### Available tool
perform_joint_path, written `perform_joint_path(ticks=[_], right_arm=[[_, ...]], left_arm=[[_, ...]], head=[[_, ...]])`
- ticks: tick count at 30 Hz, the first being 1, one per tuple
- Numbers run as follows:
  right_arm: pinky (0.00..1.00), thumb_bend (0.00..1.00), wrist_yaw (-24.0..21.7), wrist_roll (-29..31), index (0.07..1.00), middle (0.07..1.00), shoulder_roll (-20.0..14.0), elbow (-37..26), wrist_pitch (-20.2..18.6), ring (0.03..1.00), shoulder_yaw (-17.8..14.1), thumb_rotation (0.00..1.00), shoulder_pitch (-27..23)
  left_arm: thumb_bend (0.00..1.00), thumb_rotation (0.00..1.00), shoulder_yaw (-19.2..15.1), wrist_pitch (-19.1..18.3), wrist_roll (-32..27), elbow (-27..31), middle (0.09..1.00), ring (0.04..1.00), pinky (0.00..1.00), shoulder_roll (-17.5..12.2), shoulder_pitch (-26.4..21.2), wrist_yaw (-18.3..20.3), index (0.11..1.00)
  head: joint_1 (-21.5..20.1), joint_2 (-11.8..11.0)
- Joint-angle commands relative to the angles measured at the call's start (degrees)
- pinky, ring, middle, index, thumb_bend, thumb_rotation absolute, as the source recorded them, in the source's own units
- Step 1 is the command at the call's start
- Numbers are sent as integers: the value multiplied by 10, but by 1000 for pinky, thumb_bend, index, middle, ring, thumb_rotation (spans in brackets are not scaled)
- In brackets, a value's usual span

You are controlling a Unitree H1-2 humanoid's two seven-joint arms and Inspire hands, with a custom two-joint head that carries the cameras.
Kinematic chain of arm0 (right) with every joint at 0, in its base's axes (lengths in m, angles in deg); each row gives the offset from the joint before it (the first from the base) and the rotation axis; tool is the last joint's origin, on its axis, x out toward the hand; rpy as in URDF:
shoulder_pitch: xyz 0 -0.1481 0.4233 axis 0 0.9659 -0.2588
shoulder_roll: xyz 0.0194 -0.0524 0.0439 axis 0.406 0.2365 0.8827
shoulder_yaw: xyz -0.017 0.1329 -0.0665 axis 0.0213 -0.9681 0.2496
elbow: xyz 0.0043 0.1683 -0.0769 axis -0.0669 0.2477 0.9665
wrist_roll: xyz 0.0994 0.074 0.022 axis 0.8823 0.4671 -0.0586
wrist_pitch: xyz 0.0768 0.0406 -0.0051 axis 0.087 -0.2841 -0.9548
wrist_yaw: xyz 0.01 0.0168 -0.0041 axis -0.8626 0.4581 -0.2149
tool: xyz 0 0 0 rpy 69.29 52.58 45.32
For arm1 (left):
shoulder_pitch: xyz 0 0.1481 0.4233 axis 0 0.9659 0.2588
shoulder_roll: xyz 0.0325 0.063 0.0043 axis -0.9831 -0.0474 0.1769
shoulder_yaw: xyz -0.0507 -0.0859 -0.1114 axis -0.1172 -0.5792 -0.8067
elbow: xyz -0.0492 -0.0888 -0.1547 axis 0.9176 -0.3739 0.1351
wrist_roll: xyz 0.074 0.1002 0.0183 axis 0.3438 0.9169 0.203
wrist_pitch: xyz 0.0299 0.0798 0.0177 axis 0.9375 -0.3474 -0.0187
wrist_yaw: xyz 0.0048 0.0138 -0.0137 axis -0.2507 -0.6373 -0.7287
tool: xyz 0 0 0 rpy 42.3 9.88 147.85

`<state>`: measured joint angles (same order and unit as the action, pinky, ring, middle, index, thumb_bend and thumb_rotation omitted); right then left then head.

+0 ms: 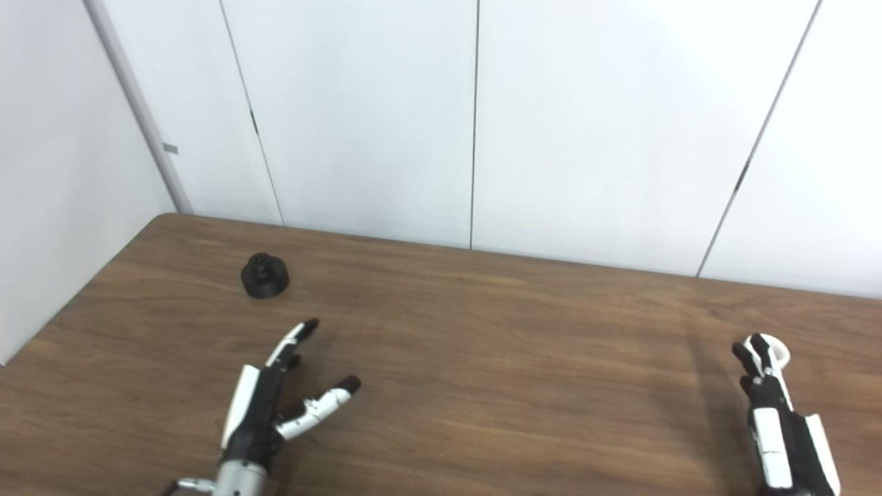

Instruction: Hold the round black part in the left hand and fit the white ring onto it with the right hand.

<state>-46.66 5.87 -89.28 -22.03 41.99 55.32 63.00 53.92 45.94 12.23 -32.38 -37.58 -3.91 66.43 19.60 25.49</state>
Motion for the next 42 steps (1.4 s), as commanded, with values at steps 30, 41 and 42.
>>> perform_joint_path(ticks=[30, 41, 42], right_arm=[[1000, 665, 6, -3, 1000, 933, 19, 58, 14, 996, 4, 1000, 16], [1000, 694, 6, -1, 1000, 932, 19, 59, 18, 987, 2, 1000, 19], [1000, 694, 5, 0, 1000, 932, 19, 61, 19, 985, 2, 1000, 18]], left_arm=[[899, 309, -61, -104, 80, -130, 957, 1000, 998, -222, -224, -1, 878], [956, 344, 9, -100, 97, -262, 970, 1000, 1000, -275, -293, 19, 861], [962, 348, 17, -96, 97, -274, 972, 1000, 1000, -280, -298, 25, 861]], head=[[-4, 0], [-9, 2], [-10, 3]])
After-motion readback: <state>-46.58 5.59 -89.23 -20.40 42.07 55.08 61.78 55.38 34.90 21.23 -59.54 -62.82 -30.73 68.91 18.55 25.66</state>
